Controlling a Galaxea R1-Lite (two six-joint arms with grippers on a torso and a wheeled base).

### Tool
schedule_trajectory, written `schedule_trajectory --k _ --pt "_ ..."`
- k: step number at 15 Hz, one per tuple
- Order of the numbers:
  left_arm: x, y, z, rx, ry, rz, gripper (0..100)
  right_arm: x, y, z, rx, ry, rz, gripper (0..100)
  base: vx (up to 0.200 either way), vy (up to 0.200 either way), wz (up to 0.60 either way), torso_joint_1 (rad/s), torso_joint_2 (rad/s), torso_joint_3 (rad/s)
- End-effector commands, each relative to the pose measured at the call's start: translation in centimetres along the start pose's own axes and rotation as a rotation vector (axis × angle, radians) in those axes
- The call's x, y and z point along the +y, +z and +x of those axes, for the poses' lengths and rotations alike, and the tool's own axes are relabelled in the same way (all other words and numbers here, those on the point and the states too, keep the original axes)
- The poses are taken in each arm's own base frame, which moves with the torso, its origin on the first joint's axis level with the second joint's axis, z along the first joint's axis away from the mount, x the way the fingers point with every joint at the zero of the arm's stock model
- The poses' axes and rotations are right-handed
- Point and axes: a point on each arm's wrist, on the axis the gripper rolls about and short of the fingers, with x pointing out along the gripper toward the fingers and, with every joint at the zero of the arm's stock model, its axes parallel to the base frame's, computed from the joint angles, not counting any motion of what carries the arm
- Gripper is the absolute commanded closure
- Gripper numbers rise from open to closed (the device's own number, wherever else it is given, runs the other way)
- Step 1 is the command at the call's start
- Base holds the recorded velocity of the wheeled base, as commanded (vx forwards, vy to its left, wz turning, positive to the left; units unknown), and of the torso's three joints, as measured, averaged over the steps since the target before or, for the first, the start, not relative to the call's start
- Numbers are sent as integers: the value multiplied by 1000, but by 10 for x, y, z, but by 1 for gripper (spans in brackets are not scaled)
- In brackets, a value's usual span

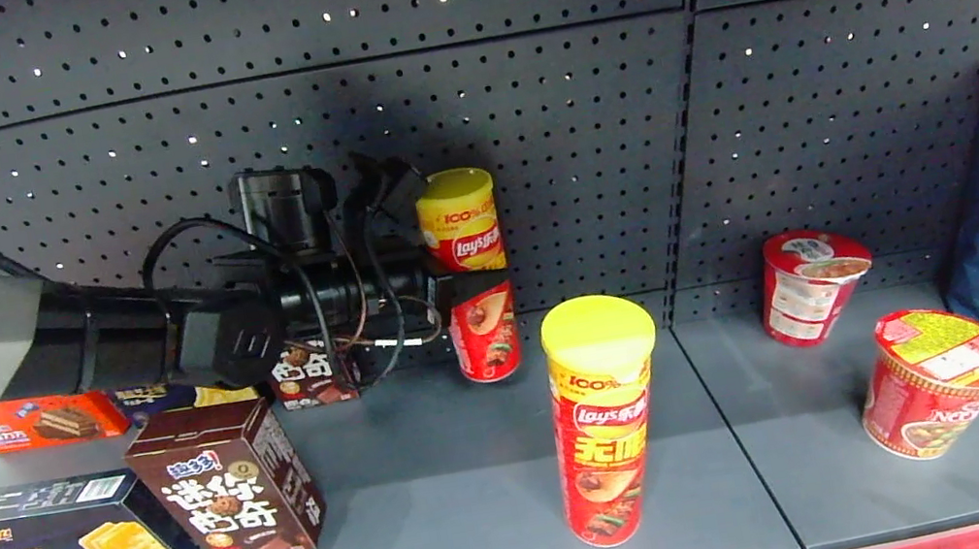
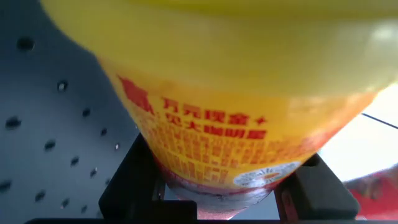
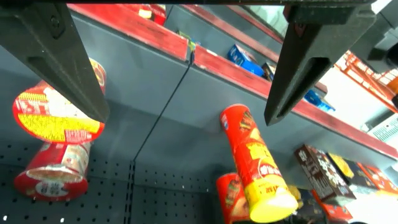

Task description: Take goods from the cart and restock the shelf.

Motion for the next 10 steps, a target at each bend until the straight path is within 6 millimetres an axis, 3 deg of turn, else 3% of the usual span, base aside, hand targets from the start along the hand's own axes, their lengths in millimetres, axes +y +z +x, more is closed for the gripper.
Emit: schedule_trajectory --k 1,10 --pt "3 -4 10 2 -8 0 100 0 0 -2 -5 0 0 0 0 0 0 0 0 0" --pt "-5 -9 44 9 -60 3 100 -1 -1 -7 4 1 0 0 0 0 0 0 0 0"
